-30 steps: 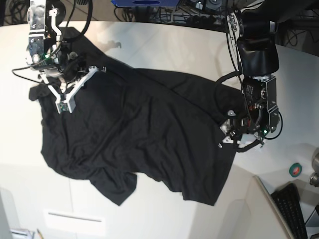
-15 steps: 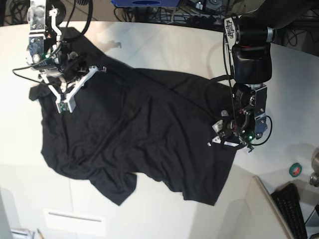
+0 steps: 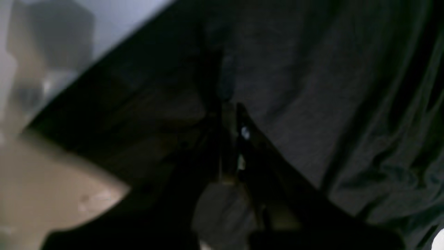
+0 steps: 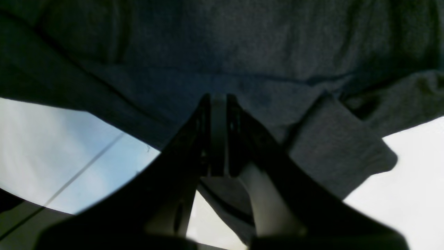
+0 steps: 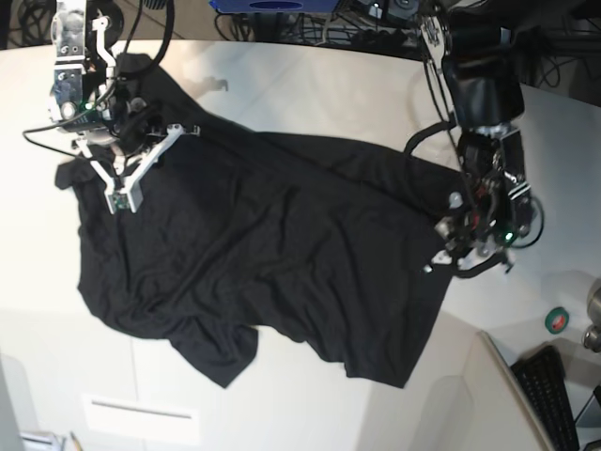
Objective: Layout the t-shirt on the table in an organized manner, then fold the t-shirt properly
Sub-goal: 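Grasp the shirt edges again with both grippers, then pull the held edges apart with both grippers to smooth the shirt, then regrasp the shirt edge with the left gripper and tug it outward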
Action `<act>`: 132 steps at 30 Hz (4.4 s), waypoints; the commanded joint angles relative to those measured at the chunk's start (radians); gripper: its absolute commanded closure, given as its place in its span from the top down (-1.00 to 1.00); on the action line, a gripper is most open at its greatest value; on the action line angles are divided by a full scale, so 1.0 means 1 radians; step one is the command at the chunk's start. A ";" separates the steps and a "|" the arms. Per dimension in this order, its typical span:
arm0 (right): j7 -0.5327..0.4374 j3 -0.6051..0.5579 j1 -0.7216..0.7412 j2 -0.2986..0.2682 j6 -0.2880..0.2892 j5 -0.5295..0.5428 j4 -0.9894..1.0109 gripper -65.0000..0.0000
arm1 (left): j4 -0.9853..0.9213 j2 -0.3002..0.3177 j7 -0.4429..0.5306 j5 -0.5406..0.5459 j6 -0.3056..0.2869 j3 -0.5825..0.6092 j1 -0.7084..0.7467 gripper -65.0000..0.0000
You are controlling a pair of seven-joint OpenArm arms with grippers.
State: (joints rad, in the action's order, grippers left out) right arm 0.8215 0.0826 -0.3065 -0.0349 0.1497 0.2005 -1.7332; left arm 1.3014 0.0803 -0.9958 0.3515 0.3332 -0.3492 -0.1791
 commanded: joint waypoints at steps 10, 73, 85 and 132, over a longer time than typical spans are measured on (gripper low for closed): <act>-0.018 -0.102 0.157 -0.004 0.006 0.003 -0.004 -1.00 | 0.487 -0.049 -0.064 0.005 -0.009 -0.152 0.375 -1.00; -0.021 0.138 0.003 -0.102 0.000 0.001 0.255 -1.00 | -0.474 0.115 0.323 0.215 -0.006 0.562 -0.205 -1.00; -0.046 0.326 -0.139 -0.104 0.000 0.001 0.241 -1.00 | -0.696 0.144 0.446 0.215 -0.006 0.635 -0.356 -1.00; 0.043 0.115 -0.113 -0.073 0.143 0.003 0.009 -1.00 | -0.676 0.201 0.496 0.215 -0.009 0.749 -0.417 -1.00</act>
State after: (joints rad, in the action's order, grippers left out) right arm 0.8761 0.1921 -0.4229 -0.0978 0.2890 0.2039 -1.7081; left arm 0.6106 0.2710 -0.5255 0.5793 0.3161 0.4023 -0.5621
